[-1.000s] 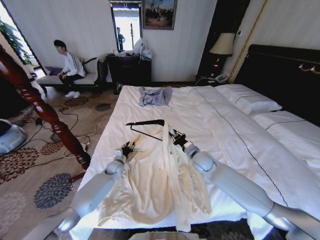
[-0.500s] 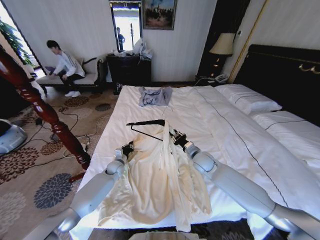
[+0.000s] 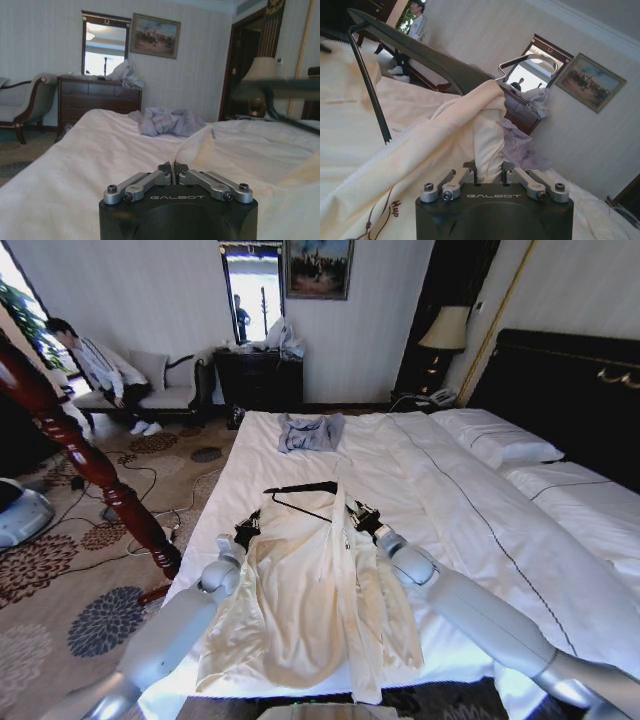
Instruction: Pick up the clothes from the bed and hang them on the clothes hanger.
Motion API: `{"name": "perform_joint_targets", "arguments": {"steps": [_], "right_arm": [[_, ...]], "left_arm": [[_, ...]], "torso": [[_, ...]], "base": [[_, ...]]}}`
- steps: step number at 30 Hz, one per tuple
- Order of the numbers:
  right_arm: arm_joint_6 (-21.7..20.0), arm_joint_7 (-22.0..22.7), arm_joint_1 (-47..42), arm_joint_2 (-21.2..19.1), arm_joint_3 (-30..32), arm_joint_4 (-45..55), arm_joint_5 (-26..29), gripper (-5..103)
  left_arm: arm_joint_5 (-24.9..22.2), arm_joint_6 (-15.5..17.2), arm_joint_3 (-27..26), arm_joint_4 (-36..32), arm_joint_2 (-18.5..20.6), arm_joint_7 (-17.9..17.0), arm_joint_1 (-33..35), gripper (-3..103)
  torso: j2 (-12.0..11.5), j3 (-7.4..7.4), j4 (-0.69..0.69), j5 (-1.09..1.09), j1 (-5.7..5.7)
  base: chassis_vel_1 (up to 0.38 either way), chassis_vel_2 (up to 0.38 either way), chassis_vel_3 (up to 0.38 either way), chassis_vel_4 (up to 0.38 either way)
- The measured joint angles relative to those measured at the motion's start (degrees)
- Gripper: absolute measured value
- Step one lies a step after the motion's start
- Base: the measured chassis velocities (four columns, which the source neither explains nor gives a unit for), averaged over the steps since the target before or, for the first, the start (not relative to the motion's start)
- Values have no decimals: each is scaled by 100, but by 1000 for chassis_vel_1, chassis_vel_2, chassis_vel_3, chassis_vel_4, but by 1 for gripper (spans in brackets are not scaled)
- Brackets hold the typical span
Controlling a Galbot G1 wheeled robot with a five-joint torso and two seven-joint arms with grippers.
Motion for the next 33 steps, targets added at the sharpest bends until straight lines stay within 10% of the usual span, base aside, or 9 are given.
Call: {"name": "perform_joint_targets", "arguments": {"steps": [33], "right_arm": [[215,-178,344,328,-540,-491,-750,22]], "left_arm": [[-240,62,88,-1914,762,-209,150,2]], "torso": [[0,0,1,0,0]], "base": [[0,0,0,0]]}}
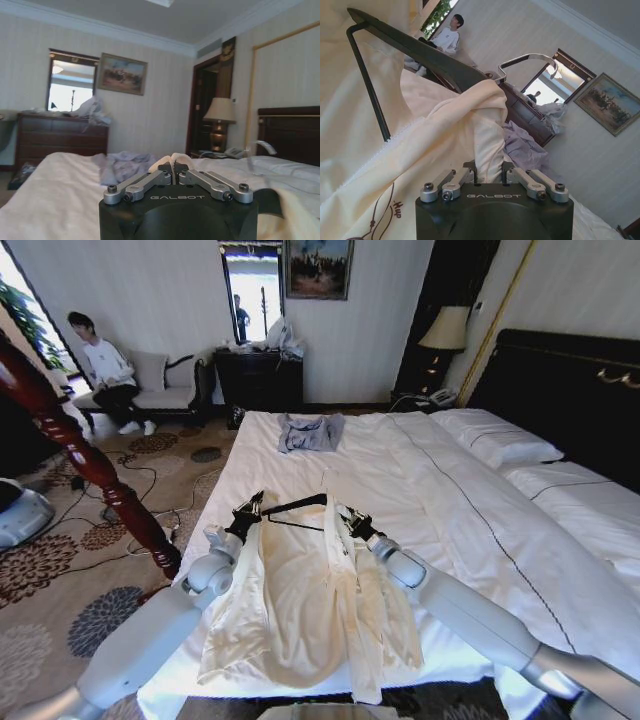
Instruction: Pick up the clothes from the bed and hang them on the clothes hanger.
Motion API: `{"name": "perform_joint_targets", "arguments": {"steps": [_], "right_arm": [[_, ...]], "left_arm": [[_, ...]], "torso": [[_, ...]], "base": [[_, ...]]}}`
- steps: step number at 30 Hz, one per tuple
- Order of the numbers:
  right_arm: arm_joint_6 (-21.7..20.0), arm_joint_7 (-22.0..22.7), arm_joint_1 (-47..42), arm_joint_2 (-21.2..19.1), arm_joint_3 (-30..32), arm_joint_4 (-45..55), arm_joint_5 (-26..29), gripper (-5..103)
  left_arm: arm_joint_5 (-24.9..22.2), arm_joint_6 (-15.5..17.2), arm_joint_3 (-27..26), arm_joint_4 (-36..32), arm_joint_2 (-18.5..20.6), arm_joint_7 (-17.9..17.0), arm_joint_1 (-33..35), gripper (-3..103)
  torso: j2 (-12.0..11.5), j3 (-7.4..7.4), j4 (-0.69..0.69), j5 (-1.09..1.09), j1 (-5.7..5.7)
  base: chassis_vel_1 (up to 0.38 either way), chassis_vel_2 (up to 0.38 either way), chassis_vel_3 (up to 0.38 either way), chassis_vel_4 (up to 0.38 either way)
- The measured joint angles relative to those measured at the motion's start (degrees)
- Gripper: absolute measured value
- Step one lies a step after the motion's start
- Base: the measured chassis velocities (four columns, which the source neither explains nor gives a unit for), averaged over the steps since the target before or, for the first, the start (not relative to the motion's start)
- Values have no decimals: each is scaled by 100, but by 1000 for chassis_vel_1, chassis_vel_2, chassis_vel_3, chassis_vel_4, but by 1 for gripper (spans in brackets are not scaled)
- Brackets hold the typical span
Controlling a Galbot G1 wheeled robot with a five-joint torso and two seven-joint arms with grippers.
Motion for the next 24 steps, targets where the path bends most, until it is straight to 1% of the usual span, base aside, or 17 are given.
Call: {"name": "perform_joint_targets", "arguments": {"steps": [3,4,10,14,17,20,24], "right_arm": [[-123,13,84,32,-55,138,121,22],[-312,38,195,62,-134,442,289,22],[-457,63,349,132,-188,671,424,22],[-574,120,620,236,-246,700,576,22],[-627,181,749,303,-262,700,665,22],[-679,253,850,362,-258,730,728,22],[-823,325,981,379,-187,870,775,22]], "left_arm": [[80,-2,138,-96,38,84,-43,2],[118,-5,358,-161,43,172,-203,2],[45,2,594,-204,48,209,-478,2],[-60,28,770,-385,189,281,-616,2],[-70,33,805,-453,268,321,-627,2],[-98,32,803,-477,340,380,-627,2],[-212,-16,717,-514,512,598,-579,2]], "torso": [[0,0,0,0,0],[0,0,-1,-1,0],[0,0,-1,-1,0],[0,0,-1,0,0],[0,0,1,0,0],[0,0,0,0,0],[0,0,0,-1,1]], "base": [[0,0,0,0],[0,0,0,0],[0,0,0,0],[0,0,0,0],[0,0,0,0],[0,0,0,0],[0,0,0,0]]}}
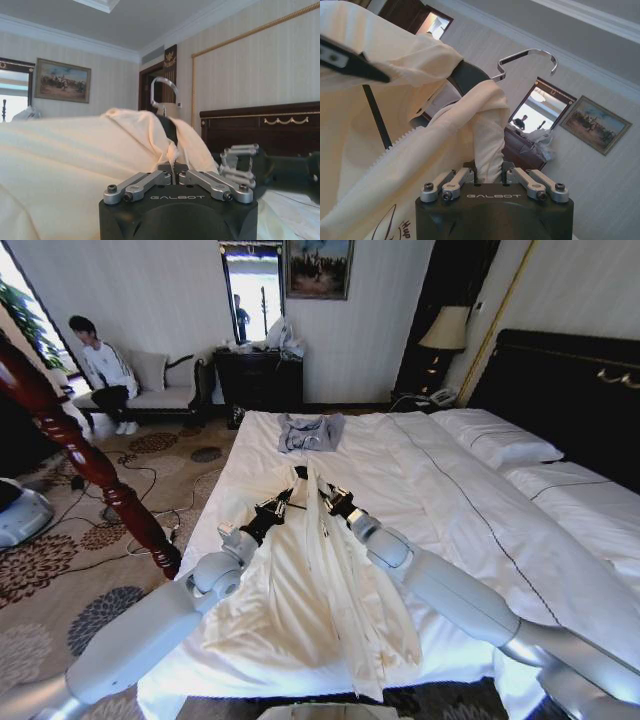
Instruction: Pick up the clothes from the bed and hang them on the clothes hanger.
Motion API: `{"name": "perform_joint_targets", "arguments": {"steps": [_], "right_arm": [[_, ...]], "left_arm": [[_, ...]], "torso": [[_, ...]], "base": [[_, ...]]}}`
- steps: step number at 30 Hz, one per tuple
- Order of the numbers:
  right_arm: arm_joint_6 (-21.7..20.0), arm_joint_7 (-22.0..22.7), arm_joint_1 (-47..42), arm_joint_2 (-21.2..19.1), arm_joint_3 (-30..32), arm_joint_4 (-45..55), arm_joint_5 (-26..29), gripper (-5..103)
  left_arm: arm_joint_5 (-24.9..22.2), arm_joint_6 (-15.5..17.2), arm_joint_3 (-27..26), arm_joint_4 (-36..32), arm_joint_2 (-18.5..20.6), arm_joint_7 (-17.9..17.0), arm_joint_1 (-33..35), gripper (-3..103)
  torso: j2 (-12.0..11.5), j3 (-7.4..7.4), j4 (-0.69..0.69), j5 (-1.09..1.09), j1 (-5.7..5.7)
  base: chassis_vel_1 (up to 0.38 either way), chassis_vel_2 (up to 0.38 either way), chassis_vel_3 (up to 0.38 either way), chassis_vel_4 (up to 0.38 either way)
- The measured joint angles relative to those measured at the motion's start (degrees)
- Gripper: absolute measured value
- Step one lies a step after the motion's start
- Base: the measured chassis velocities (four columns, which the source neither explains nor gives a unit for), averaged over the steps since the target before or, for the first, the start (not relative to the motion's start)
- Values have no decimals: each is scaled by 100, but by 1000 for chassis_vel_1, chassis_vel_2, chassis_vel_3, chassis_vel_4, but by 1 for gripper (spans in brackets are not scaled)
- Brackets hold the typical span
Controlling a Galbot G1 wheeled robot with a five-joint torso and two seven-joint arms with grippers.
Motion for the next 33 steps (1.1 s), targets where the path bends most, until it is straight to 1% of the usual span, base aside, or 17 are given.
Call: {"name": "perform_joint_targets", "arguments": {"steps": [5,10,13,16,17,18,21,23,26,28,31,32,33], "right_arm": [[-27,44,48,-21,42,22,27,22],[-56,101,115,-16,55,82,41,22],[-75,154,200,9,55,125,71,22],[-114,220,492,63,30,171,179,22],[-114,220,492,63,30,171,179,22],[-114,231,601,73,15,175,186,22],[-113,278,772,83,9,196,220,22],[-113,289,786,81,8,202,227,22],[-59,301,739,61,23,206,156,22],[-38,304,694,57,36,206,127,22],[147,325,505,51,126,179,-113,22],[147,325,505,51,126,179,-113,22],[236,327,458,52,161,154,-240,22]], "left_arm": [[-65,-10,-84,-179,184,105,94,2],[-94,-4,-201,-363,279,22,109,2],[-140,59,-295,-510,366,-7,91,2],[-228,206,-449,-760,587,-31,41,2],[-228,206,-449,-760,587,-31,41,2],[-260,274,-495,-826,657,-34,31,0],[-318,414,-623,-973,789,-16,64,16],[-319,446,-657,-1022,830,-11,102,16],[-205,518,-721,-1170,946,-2,276,32],[-138,521,-734,-1201,976,-1,322,32],[110,516,-818,-1366,1127,-2,502,48],[110,516,-818,-1366,1127,-2,502,48],[126,514,-858,-1458,1192,-13,541,54]], "torso": [[0,0,0,1,-1],[0,0,-1,0,0],[0,0,-1,1,0],[0,0,1,0,-1],[0,0,1,0,-1],[0,0,2,1,0],[0,0,0,0,0],[0,0,0,1,0],[0,0,1,0,0],[0,0,1,0,0],[0,0,-1,1,0],[0,0,-1,1,0],[0,0,-1,1,0]], "base": [[0,0,0,0],[0,0,0,0],[0,0,0,0],[0,0,0,0],[0,0,0,0],[0,0,0,0],[0,0,0,0],[0,0,0,0],[0,0,0,0],[0,0,0,0],[0,0,0,0],[0,0,0,0],[0,0,0,0]]}}
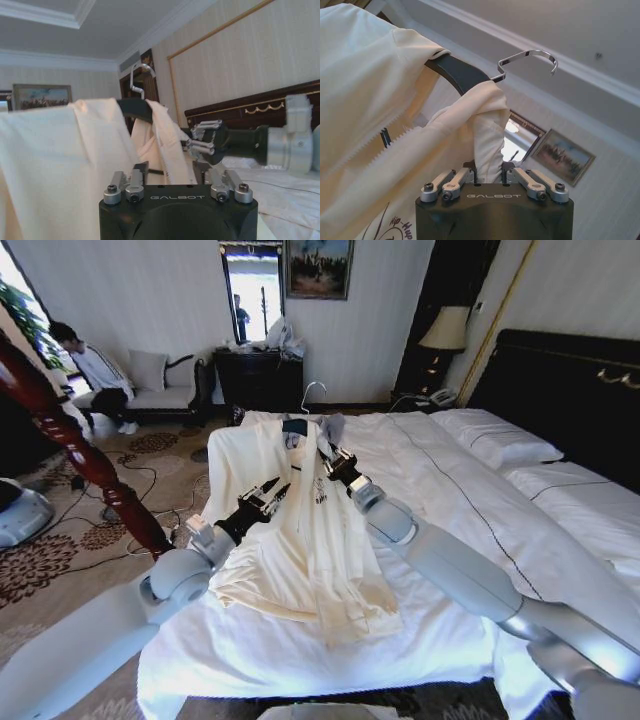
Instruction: Pick up the clothes from the bed and hang them on the clothes hanger.
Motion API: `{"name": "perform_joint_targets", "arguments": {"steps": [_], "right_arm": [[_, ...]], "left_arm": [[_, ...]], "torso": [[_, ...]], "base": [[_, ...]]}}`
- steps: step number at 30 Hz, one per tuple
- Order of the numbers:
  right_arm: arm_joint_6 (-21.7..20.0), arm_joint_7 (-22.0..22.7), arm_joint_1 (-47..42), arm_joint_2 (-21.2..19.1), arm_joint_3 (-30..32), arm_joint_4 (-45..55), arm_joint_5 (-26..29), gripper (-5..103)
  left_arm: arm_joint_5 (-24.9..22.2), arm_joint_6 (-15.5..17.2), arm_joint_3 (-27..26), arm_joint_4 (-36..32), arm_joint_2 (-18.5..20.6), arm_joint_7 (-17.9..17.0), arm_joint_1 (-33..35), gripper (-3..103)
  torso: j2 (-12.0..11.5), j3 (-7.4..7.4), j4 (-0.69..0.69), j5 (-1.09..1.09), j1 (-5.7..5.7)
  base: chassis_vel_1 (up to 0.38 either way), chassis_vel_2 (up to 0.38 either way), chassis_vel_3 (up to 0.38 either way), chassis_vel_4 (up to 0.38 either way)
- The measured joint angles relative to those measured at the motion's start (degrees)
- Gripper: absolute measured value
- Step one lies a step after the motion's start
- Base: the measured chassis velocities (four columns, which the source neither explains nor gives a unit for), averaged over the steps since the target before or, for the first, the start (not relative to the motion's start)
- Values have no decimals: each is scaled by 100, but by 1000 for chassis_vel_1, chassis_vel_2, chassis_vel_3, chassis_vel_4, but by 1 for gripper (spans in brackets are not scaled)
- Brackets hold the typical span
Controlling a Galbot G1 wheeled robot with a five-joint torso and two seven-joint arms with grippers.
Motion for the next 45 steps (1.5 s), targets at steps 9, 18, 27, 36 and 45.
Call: {"name": "perform_joint_targets", "arguments": {"steps": [9,18,27,36,45], "right_arm": [[640,-62,-488,-79,347,-133,-829,22],[1674,-165,-770,-191,740,-293,-1910,22],[2258,-223,-821,-110,800,-364,-2812,22],[2414,-270,-703,-50,753,-348,-2985,22],[2626,-365,-568,54,587,-315,-3211,22]], "left_arm": [[-669,-97,-684,-761,761,-26,31,86],[-1698,220,-1389,-363,1346,-101,-198,100],[-1865,281,-1358,170,1514,377,-297,100],[-1796,316,-1085,294,1466,580,-159,100],[-1835,302,-1003,383,1396,684,-164,85]], "torso": [[0,-1,2,0,0],[0,0,2,-2,0],[0,0,1,0,-1],[0,0,0,0,0],[0,0,1,0,0]], "base": [[0,0,0,0],[0,0,0,0],[0,0,0,0],[0,0,0,0],[0,0,0,0]]}}
